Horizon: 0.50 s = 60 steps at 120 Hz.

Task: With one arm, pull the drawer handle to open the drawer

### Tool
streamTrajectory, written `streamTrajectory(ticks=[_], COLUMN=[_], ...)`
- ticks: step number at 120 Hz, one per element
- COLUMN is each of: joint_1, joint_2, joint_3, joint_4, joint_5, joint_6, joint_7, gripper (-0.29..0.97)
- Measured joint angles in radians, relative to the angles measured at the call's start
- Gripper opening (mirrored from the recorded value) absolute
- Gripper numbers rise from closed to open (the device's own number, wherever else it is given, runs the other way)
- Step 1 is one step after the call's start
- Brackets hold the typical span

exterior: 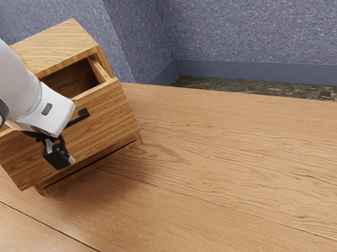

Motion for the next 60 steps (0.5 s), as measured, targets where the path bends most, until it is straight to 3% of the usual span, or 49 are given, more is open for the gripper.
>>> streamTrajectory(ticks=[18,60], joint_1=[0.004,0.024], joint_2=[-0.001,-0.013], joint_3=[-0.029,-0.078], joint_4=[0.0,-0.03], joint_5=[-0.014,-0.042], joint_6=[0.012,0.021], joint_7=[-0.019,-0.052], gripper=[0.63,0.68])
